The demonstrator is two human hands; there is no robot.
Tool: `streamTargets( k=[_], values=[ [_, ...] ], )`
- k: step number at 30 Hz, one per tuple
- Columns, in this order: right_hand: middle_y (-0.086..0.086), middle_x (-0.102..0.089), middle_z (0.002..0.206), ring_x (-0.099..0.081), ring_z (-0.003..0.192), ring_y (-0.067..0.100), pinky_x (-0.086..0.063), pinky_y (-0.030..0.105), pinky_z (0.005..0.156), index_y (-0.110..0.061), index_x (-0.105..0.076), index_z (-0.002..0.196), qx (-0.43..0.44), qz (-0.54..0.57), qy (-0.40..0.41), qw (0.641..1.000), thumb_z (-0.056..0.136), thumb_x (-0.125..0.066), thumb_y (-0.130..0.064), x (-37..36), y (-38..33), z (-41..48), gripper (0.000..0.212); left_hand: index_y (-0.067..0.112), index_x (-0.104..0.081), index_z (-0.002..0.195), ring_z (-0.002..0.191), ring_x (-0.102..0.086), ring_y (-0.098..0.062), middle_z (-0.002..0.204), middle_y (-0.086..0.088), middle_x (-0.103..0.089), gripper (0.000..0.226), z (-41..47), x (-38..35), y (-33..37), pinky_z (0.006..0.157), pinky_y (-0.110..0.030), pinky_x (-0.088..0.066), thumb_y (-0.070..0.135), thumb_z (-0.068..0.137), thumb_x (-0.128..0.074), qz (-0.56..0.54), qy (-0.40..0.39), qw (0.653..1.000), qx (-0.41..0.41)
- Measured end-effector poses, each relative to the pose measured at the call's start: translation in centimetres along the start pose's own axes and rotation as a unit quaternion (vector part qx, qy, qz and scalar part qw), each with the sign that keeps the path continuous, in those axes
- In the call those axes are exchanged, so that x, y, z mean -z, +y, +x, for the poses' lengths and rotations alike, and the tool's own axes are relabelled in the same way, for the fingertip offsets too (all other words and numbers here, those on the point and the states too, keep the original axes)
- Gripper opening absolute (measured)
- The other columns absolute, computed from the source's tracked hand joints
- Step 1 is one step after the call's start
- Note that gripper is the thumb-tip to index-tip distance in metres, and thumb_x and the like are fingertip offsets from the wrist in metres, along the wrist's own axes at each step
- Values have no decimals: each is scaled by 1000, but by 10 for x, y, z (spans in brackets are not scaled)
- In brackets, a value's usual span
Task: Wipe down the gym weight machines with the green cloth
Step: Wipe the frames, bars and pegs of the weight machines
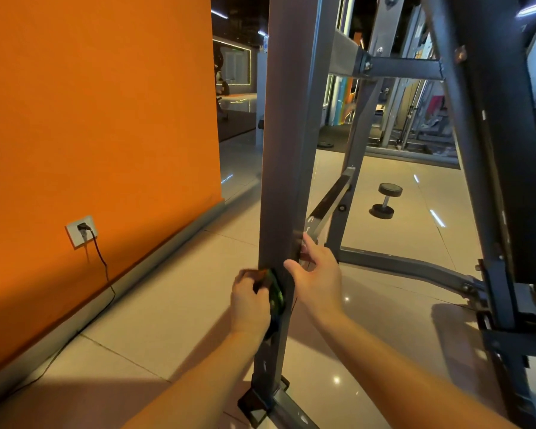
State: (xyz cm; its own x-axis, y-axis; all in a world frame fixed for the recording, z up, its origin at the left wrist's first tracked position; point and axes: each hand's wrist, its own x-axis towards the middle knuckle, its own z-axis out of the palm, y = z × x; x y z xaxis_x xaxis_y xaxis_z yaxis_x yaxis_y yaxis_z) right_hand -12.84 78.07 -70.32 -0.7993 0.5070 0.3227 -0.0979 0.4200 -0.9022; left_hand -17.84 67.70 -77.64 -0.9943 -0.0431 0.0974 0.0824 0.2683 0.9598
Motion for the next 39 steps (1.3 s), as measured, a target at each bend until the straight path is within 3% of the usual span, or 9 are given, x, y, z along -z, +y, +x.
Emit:
streamTargets(
  k=[2, 6, 9, 15, 20, 26, 29, 33, 39],
  values=[
    [-8, -58, 129, -54, 119, 7, -49, 18, 97, -31, -50, 148, -10, 2, 11, 1000, 94, -73, -16, -3, -2, -1, 61, 27, -59, 101, 105, -63, -18, 101, 7, -61, 16, -6, 0, -3, 84, -26, -49, 11, 100, -56, 20, -13, 1000, 10],
    [-7, -59, 113, -57, 112, 9, -44, -1, 81, -28, -59, 142, 21, -6, 7, 1000, 92, -75, -12, -2, 5, 5, 55, 20, -66, 105, 98, -60, -13, 103, 3, -63, 11, 10, 4, 44, 89, -27, -52, 14, 97, -62, -43, 41, 995, -81],
    [-11, -59, 112, -55, 114, 11, -51, 15, 92, -34, -59, 141, 37, -32, 16, 999, 91, -76, -16, -4, 14, 7, 56, 19, -66, 105, 103, -57, -13, 113, -2, -60, 13, 19, 5, 52, 93, -25, -51, 10, 96, -63, -46, 51, 986, -149],
    [-10, -58, 131, -54, 125, 12, -50, 39, 109, -32, -51, 149, -12, -12, 23, 1000, 92, -75, -19, -9, 10, 5, 63, 35, -55, 100, 99, -58, -15, 118, 0, -60, 22, 6, -3, -28, 91, -28, -52, 13, 100, -54, 82, -40, 995, -27],
    [-4, -54, 144, -53, 130, 16, -50, 42, 108, -30, -45, 152, -40, -16, 17, 999, 94, -74, -22, 3, 4, -9, 66, 20, -68, 109, 94, -59, -17, 107, 1, -65, 14, 9, 17, -20, 87, -29, -49, 18, 97, -61, 214, -83, 972, -47],
    [3, -67, 128, -65, 114, 17, -58, 34, 94, -17, -64, 135, -138, 27, -71, 988, 99, -65, -21, 31, 25, -67, 36, 20, -69, 98, 84, -61, -7, 93, 3, -68, 10, -31, 50, 2, 68, -8, -41, 14, 99, -61, 114, -123, 982, -84],
    [4, -72, 116, -69, 106, 17, -62, 31, 83, -16, -71, 122, -209, 129, -144, 959, 101, -63, -26, 38, 23, -98, 25, 16, -70, 104, 92, -64, -15, 100, -2, -69, 13, -64, 59, 8, 77, -21, -48, 13, 100, -58, 97, -160, 979, -83],
    [1, -73, 114, -70, 105, 20, -62, 37, 87, -19, -72, 121, -240, 154, -178, 942, 97, -68, -31, 45, 22, -131, 28, 24, -68, 112, 90, -60, -1, 100, 12, -65, 16, -103, 74, 12, 68, -10, -42, 21, 104, -54, 125, -214, 965, -81],
    [8, -74, 109, -73, 100, 24, -62, 44, 89, -16, -70, 113, -238, 142, -182, 944, 93, -73, -15, 52, 31, -168, 20, 23, -76, 106, 92, -64, -6, 102, 4, -71, 24, -143, 93, 11, 67, -2, -42, 13, 102, -55, 121, -243, 960, -63]
  ],
)
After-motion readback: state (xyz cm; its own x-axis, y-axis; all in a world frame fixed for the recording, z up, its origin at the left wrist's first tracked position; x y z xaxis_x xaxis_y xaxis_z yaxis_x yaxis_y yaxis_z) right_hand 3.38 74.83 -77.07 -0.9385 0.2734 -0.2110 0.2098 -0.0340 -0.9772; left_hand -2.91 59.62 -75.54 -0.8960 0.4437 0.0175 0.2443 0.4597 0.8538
